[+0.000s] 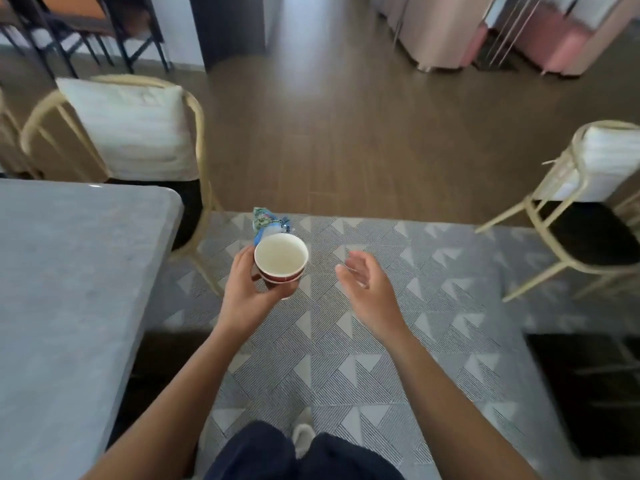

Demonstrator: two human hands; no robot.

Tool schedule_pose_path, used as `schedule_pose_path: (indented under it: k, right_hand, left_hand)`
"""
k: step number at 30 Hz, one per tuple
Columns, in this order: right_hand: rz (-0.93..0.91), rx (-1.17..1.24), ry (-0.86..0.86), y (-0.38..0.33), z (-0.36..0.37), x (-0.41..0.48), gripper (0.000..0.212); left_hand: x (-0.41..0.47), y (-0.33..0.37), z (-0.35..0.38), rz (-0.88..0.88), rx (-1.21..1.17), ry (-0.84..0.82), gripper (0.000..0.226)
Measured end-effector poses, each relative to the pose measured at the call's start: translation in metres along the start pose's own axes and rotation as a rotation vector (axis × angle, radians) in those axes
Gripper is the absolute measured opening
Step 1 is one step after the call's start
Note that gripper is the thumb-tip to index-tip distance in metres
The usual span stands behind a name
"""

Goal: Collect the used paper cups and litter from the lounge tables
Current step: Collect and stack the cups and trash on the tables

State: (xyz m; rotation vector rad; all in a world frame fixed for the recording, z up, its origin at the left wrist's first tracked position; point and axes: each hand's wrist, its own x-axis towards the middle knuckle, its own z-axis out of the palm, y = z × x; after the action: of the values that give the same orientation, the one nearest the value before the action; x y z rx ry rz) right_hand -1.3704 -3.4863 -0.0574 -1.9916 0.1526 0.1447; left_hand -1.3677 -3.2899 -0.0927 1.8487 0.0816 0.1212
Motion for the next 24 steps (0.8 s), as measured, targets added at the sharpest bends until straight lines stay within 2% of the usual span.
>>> schedule_pose_path:
  k: [3, 7, 13, 17, 24]
  right_hand:
    - [0.047, 0.028, 0.105, 0.009, -0.025, 0.005, 0.049]
    - [0.121, 0.090, 0.251, 0.017, -0.054, 0.013, 0.040]
    - [0.214, 0.151, 0.536, 0.030, -0.087, 0.034, 0.043]
    - [0.276, 0.228, 0.685, 0.041, -0.106, 0.043, 0.041]
    - [0.356, 0.307, 0.893, 0.056, -0.131, 0.039, 0.044]
  left_hand:
    - [0.022, 0.016, 0.032, 0.035, -0.024, -0.111, 0.080]
    - [0.056, 0.027, 0.069, 0.067, -0.023, -0.253, 0.079]
    - [0.108, 0.040, 0.122, 0.136, 0.012, -0.449, 0.076]
    - [0.138, 0.053, 0.152, 0.169, -0.012, -0.603, 0.089]
    - [0.157, 0.068, 0.207, 0.235, -0.027, -0.790, 0.080]
